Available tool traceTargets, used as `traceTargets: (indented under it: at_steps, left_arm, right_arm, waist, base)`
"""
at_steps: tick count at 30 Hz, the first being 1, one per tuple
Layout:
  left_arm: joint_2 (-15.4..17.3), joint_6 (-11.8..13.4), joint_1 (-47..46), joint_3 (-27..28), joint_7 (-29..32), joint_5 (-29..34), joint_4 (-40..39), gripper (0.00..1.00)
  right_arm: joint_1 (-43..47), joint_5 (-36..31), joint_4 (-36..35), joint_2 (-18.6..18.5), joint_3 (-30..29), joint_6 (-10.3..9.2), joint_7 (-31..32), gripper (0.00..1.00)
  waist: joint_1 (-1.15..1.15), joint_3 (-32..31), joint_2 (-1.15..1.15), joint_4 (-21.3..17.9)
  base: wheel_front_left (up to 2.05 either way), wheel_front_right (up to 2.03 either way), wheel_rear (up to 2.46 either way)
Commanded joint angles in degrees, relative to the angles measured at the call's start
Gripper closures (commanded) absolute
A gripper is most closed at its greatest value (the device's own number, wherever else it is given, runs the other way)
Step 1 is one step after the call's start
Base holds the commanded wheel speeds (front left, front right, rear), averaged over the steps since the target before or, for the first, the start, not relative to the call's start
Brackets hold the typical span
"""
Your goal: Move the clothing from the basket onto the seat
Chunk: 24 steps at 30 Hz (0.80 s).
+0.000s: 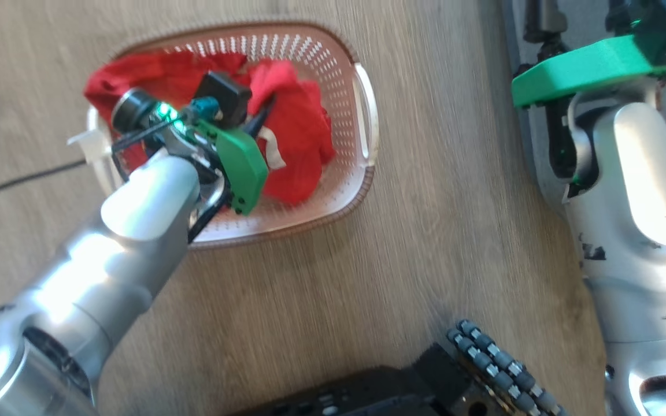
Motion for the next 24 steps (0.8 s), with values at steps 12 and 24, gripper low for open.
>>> traceTargets:
  at_steps: [12, 24]
  left_arm:
    - [-0.06, -0.36, 8.37, 11.51, -0.54, 5.34, -6.15, 1.00]
    - [-1.34, -0.36, 14.58, 20.09, -0.54, 10.57, -12.16, 1.00]
  right_arm:
    - [5.31, -2.21, 2.34, 0.24, 2.40, 0.41, -0.28, 0.00]
    - [9.78, -0.39, 5.06, -2.00, 3.78, 0.41, -0.28, 0.00]
  waist:
    - [0.00, -14.33, 0.00, 3.68]
    - [0.00, -25.69, 0.00, 7.37]
  base:
    - [0.00, 0.00, 0.00]
    - [0.00, 0.00, 0.00]
